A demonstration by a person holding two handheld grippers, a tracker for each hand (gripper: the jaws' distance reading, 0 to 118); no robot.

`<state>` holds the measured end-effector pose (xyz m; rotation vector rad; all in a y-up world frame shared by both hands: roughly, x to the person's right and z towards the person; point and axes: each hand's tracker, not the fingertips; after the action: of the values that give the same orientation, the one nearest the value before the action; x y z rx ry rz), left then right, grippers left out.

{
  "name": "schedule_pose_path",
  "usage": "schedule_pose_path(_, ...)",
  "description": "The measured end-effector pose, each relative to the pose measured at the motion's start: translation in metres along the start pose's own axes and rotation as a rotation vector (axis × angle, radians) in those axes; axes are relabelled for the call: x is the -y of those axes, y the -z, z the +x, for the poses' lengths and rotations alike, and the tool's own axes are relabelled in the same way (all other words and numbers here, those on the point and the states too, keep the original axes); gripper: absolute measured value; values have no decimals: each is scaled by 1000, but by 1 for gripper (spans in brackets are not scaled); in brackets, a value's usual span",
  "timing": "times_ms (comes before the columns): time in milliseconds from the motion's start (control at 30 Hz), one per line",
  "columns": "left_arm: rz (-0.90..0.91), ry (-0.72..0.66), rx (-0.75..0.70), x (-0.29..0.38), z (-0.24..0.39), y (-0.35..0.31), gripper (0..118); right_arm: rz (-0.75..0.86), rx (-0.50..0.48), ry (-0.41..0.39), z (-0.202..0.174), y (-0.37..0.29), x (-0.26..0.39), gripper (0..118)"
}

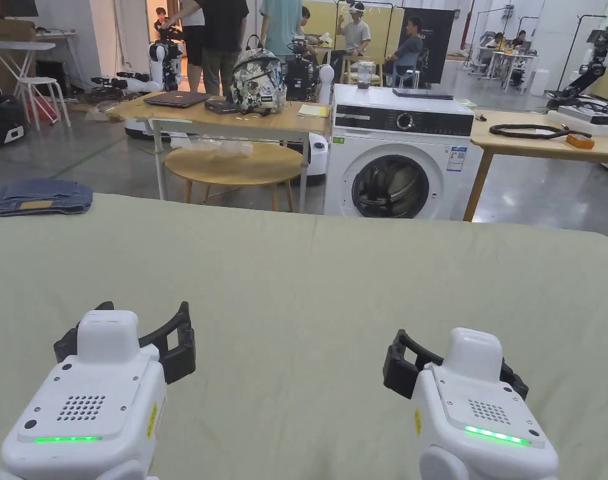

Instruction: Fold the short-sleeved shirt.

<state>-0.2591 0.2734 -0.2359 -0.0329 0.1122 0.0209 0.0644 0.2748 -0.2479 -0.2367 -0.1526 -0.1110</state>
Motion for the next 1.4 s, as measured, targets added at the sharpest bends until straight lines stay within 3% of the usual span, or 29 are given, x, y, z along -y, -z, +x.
schedule_pose_path(633,-40,-5,-22,-2,1,1,83,-49,0,45,9,10,0,98)
schedule_pose_path(1133,-48,31,-11,-2,6,3,83,-58,-14,5,3,9,1,98)
schedule_pose_path(1300,-45,51,2,-2,8,2,83,-133,-42,49,6,13,-4,98)
schedule_pose_path(1400,-44,56,4,-2,8,2,83,-124,-47,30,6,14,-1,98)
